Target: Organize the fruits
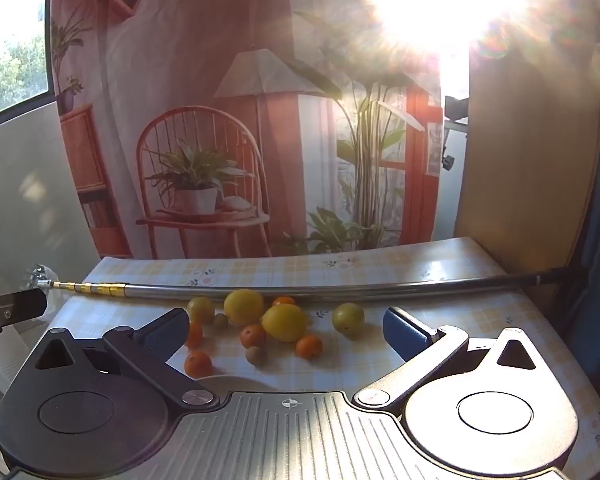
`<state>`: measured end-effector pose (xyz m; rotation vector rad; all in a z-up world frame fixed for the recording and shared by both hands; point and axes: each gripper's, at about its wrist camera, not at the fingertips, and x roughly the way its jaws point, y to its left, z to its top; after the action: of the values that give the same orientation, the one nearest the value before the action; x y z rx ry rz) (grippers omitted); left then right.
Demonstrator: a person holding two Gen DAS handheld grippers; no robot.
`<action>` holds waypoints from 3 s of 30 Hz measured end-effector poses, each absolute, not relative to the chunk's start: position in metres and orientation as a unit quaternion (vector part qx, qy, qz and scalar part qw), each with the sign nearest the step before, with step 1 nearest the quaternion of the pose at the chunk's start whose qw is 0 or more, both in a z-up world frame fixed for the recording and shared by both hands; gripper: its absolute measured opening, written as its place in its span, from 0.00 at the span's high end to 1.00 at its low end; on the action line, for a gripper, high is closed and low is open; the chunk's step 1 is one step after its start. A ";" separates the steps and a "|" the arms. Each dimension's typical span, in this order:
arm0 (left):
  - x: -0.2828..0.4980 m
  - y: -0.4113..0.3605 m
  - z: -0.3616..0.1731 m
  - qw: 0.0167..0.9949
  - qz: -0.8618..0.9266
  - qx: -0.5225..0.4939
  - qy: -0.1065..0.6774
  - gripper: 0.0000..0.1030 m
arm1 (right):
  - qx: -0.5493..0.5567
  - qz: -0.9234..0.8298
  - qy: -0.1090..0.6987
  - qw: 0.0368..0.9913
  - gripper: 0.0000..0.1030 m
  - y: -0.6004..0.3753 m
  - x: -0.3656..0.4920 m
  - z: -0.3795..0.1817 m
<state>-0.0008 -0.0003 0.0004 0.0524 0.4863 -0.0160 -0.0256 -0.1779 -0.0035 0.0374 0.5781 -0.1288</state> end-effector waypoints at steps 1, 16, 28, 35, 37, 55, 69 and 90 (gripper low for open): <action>-0.001 0.001 0.000 0.970 -0.008 0.027 0.240 0.00 | 0.019 -0.064 0.285 0.956 0.00 -0.178 -0.025 -0.004; -0.003 0.005 0.001 0.972 0.006 0.023 0.233 0.00 | 0.020 -0.065 0.285 0.956 0.00 -0.178 -0.026 -0.004; -0.005 0.002 0.001 0.973 0.012 0.025 0.228 0.00 | 0.017 -0.065 0.284 0.956 0.00 -0.178 -0.027 -0.003; -0.005 0.003 0.001 0.973 0.012 0.025 0.228 0.00 | 0.016 -0.066 0.283 0.957 0.00 -0.178 -0.026 -0.004; -0.005 0.002 0.001 0.973 0.012 0.025 0.228 0.00 | 0.016 -0.066 0.283 0.957 0.00 -0.179 -0.026 -0.004; -0.006 0.002 0.002 0.974 0.012 0.024 0.226 0.00 | 0.015 -0.066 0.282 0.957 0.00 -0.179 -0.026 -0.004; -0.007 0.002 0.003 0.974 0.012 0.024 0.226 0.00 | 0.015 -0.067 0.282 0.957 0.00 -0.178 -0.027 -0.004; -0.007 0.000 0.006 0.974 0.010 0.021 0.224 0.00 | 0.014 -0.067 0.281 0.957 0.00 -0.178 -0.027 -0.004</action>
<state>-0.0067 -0.0003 0.0057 0.0431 0.4528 0.0209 -0.0270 -0.1777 -0.0036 0.0288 0.5691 -0.1365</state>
